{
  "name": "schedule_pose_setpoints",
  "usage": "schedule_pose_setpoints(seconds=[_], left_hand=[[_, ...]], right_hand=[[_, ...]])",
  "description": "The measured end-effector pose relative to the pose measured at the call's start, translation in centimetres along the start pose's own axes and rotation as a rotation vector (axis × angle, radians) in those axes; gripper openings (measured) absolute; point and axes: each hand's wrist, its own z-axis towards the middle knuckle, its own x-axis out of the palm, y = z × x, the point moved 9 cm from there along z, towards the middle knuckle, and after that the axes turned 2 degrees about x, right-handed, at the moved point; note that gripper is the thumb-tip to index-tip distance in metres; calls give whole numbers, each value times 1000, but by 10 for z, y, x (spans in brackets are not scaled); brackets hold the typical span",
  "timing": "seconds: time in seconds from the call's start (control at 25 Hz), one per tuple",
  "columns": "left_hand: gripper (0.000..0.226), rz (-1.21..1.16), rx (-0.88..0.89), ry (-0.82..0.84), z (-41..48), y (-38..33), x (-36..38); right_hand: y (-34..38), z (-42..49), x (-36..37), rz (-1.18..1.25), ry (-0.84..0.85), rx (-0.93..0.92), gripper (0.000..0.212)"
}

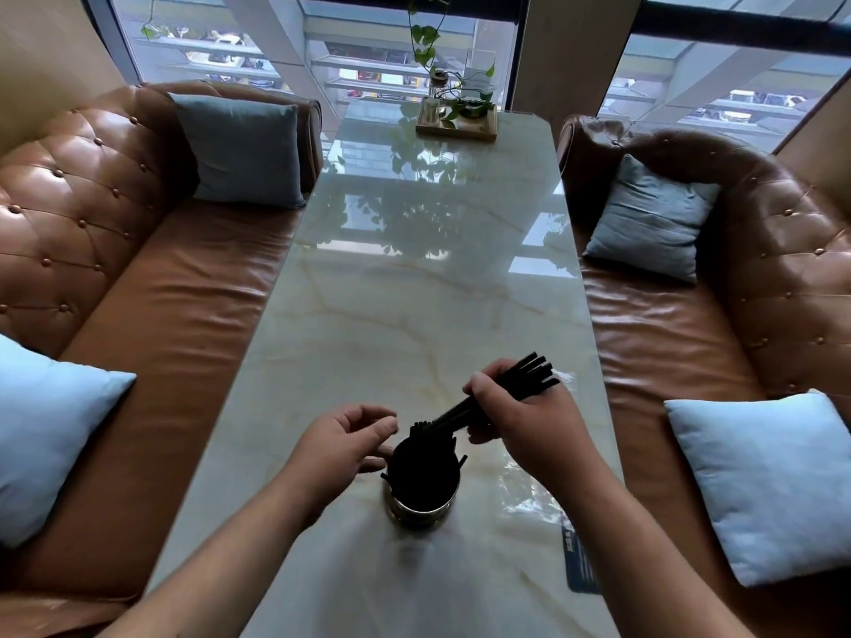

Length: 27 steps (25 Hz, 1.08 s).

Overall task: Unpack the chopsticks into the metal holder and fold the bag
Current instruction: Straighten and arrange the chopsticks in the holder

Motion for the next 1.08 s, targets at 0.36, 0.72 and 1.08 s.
schedule_pose_setpoints(seconds=[0.36, 0.72, 1.08], left_hand=[[109, 943, 188, 172, -4, 27, 10], [12, 965, 339, 65, 1, 3, 22], [10, 1112, 490, 89, -6, -78, 20]], right_hand=[[-39, -14, 36, -677, 109, -162, 33], [-66, -13, 38, -736, 71, -137, 32], [-60, -20, 44, -761, 83, -197, 23]])
